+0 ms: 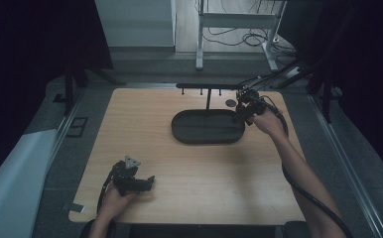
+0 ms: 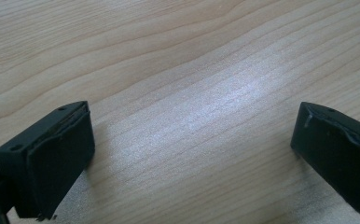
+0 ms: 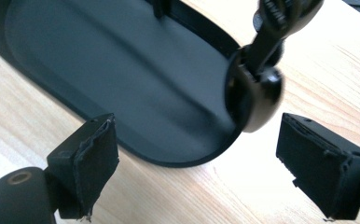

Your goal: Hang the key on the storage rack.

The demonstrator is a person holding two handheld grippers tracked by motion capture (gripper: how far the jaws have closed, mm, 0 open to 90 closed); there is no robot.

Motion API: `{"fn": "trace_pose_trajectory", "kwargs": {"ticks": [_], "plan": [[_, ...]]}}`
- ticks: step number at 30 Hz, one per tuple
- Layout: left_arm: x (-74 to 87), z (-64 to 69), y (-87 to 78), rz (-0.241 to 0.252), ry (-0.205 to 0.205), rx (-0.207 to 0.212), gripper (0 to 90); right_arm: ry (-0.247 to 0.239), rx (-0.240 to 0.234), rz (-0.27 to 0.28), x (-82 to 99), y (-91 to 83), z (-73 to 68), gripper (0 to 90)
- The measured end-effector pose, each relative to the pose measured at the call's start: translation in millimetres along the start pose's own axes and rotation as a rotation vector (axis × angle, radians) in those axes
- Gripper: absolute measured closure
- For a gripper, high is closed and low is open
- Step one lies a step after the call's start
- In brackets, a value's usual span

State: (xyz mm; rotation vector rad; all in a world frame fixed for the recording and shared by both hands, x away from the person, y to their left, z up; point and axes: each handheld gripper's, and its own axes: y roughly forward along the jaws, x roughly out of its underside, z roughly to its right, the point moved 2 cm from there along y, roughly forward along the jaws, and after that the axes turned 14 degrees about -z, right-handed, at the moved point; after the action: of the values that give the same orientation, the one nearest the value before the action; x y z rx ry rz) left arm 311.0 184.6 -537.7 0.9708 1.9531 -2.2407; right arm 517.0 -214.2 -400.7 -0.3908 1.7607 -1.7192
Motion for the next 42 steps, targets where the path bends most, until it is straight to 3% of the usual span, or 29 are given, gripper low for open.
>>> {"fn": "trace_pose_trajectory", "kwargs": {"ticks": [26, 42], "plan": [[0.0, -0.1, -0.2, -0.002, 0.001, 0.0, 0.0, -0.09, -0.022, 0.07, 56.1, -19.5, -24.2, 7.3], [0.0, -0.1, -0.1, -0.002, 0.001, 0.001, 0.0, -0.096, -0.017, 0.087, 109.0, -8.5, -35.7, 4.0]]}}
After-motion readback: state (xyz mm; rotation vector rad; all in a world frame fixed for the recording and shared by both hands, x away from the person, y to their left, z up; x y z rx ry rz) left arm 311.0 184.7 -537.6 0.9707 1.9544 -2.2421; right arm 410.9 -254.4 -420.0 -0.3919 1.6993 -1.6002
